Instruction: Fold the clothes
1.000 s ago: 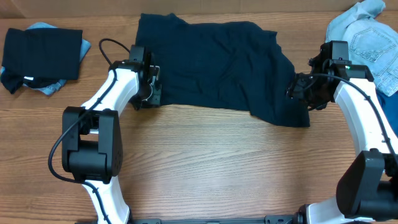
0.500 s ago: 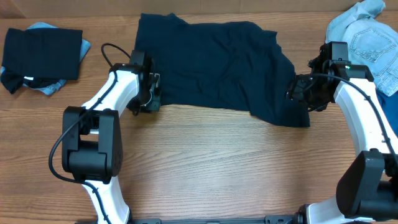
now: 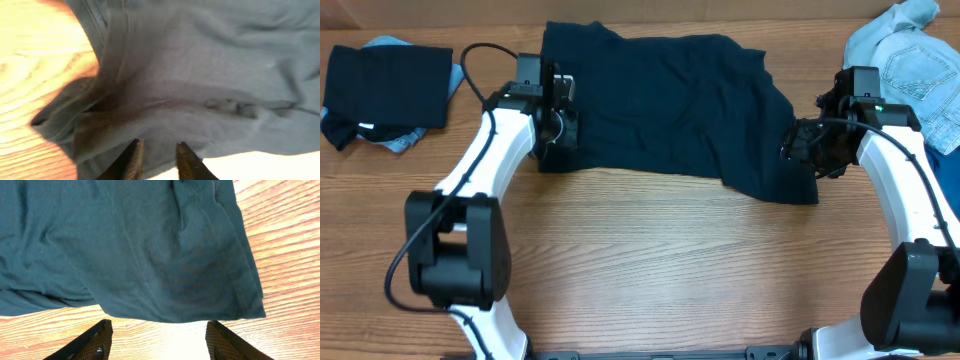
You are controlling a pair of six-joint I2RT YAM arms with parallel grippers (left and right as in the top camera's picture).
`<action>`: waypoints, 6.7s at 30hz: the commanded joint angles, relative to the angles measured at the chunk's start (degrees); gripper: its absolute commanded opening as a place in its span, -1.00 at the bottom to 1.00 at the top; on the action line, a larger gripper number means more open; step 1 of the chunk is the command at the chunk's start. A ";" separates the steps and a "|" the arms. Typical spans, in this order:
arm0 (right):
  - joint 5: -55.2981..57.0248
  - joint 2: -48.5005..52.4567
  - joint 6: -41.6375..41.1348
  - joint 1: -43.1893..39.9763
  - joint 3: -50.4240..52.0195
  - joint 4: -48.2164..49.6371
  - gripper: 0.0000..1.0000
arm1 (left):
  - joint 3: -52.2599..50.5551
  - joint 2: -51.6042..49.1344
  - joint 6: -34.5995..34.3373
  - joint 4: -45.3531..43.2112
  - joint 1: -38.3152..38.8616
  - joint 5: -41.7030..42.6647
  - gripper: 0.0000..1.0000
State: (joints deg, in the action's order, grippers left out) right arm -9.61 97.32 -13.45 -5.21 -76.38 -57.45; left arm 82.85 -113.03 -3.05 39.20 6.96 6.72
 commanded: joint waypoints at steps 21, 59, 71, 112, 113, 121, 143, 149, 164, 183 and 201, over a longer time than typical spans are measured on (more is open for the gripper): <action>0.55 0.11 -0.07 -0.13 0.31 -1.64 0.27 | -1.38 -7.52 1.77 8.85 -0.68 -6.99 -0.80; 0.57 0.11 0.31 -0.13 0.31 -1.25 0.29 | -1.36 -4.90 0.17 0.81 -0.72 0.63 -0.31; 0.57 0.11 0.31 -0.13 0.31 -1.57 0.28 | -1.38 -5.49 0.09 7.69 -1.05 -4.13 -0.86; -8.11 1.14 -0.09 1.75 14.40 1.64 -0.28 | -4.87 12.44 -5.16 27.63 -10.25 -6.47 -0.92; -8.07 1.14 -0.07 1.73 15.58 1.99 -0.33 | -4.87 12.44 -5.38 27.61 -9.53 -6.49 -0.92; -7.89 1.14 -0.07 1.73 21.24 10.25 -0.64 | -4.87 12.44 -5.62 27.63 -6.62 -6.93 -0.92; 3.56 1.07 -10.27 1.36 33.51 12.37 -0.92 | -4.85 12.46 -5.53 29.18 -7.80 -8.66 -0.92; 3.10 -1.03 -11.74 1.29 33.51 12.39 -0.92 | -4.85 12.68 -5.51 29.55 -9.64 -8.57 -0.91; -5.79 -16.15 -1.03 1.51 30.25 24.02 -0.33 | -4.85 12.68 -4.15 24.85 -9.94 -1.86 -0.90; -9.46 -1.86 -9.38 1.51 30.25 25.31 -0.78 | -4.85 12.68 -2.86 24.17 -9.94 0.81 -0.85; -4.48 -9.60 -12.81 0.24 30.25 8.00 -0.92 | -4.85 12.68 -1.18 24.37 -9.94 0.76 -0.86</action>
State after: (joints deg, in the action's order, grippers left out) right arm -18.52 93.14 -25.06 -4.64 -46.04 -48.21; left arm 77.91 -100.77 -5.67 63.44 -2.76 6.87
